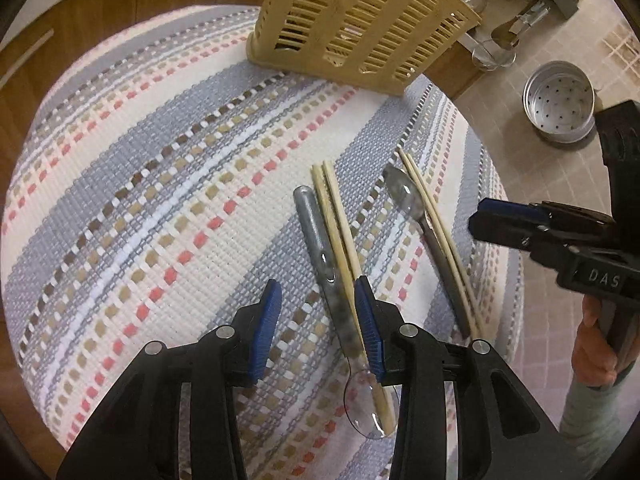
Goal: Organize utensils
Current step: 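Move both open tools back down to the remaining utensils on the cloth, then grasp the grey metal utensil with the left tool while the right tool grasps the steel spoon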
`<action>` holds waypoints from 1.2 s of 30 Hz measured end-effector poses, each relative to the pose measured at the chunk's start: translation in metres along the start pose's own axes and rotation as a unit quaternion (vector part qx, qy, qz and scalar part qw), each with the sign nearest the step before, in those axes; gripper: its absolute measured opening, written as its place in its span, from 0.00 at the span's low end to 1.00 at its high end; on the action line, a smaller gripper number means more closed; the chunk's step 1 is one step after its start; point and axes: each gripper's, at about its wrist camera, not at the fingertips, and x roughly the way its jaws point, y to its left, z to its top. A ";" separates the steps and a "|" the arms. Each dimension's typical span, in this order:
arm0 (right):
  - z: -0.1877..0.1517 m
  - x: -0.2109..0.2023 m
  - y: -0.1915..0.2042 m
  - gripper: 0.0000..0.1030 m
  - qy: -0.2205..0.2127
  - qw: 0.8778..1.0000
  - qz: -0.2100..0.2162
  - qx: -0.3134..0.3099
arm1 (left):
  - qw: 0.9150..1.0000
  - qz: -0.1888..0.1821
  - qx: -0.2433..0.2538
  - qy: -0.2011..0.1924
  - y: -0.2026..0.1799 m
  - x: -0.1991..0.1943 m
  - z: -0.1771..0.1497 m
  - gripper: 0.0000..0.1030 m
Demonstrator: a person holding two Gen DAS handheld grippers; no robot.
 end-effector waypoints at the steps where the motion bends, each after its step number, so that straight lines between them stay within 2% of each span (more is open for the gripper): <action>1: -0.001 0.002 0.000 0.34 0.001 1.000 0.001 0.003 | 1.000 0.005 0.001 -0.003 -0.001 0.001 0.000 0.35; 6: 0.001 0.006 -0.006 0.34 0.004 1.000 0.006 0.011 | 0.998 0.047 0.027 -0.013 -0.015 0.008 0.000 0.34; 9: 0.005 0.010 -0.008 0.34 0.007 1.000 0.006 0.012 | 0.995 0.083 0.042 -0.021 -0.027 0.013 0.001 0.30; 11: 0.009 0.012 -0.008 0.31 0.010 1.000 0.005 0.010 | 0.993 0.105 0.052 -0.025 -0.032 0.016 0.002 0.17; 13: 0.011 0.015 -0.007 0.31 0.014 1.000 0.007 0.008 | 0.994 0.093 0.048 -0.024 -0.030 0.017 0.003 0.13; 14: 0.012 0.018 -0.006 0.31 0.017 1.000 0.009 0.007 | 0.995 0.090 0.045 -0.023 -0.028 0.016 0.004 0.08; 17: 0.014 0.028 -0.004 0.28 0.027 1.000 0.010 0.007 | 0.997 0.067 0.031 -0.016 -0.018 0.011 0.005 0.03; 19: 0.015 0.035 -0.004 0.27 0.035 0.999 0.004 0.007 | 0.997 0.068 0.026 -0.017 -0.008 0.004 0.002 0.00; 20: 0.016 0.038 -0.003 0.27 0.038 0.999 0.002 0.006 | 0.997 0.071 0.021 -0.018 -0.003 0.003 0.003 0.00; 23: 0.016 0.044 -0.002 0.27 0.043 0.999 -0.007 0.006 | 0.999 0.045 0.003 -0.015 0.007 0.003 0.005 0.00; 25: 0.018 0.048 -0.001 0.27 0.047 0.999 -0.013 0.003 | 0.999 0.045 0.000 -0.017 0.010 0.002 0.006 0.00; 28: 0.020 0.054 0.002 0.27 0.049 0.999 -0.022 -0.004 | 1.000 -0.003 -0.014 -0.008 0.014 0.001 0.008 0.00; 30: 0.021 0.057 0.007 0.27 0.048 0.998 -0.033 -0.015 | 1.000 -0.019 -0.014 -0.008 0.012 0.001 0.011 0.02; 33: 0.021 0.060 0.015 0.25 0.047 0.997 -0.055 -0.032 | 1.000 0.007 0.004 -0.006 0.000 0.005 0.013 0.03; 34: 0.020 0.061 0.017 0.21 0.046 0.996 -0.063 -0.035 | 1.000 0.017 0.010 -0.002 -0.004 0.007 0.014 0.07; 36: 0.021 0.063 0.018 0.19 0.047 0.996 -0.069 -0.038 | 0.999 0.038 0.026 -0.001 -0.013 0.011 0.014 0.09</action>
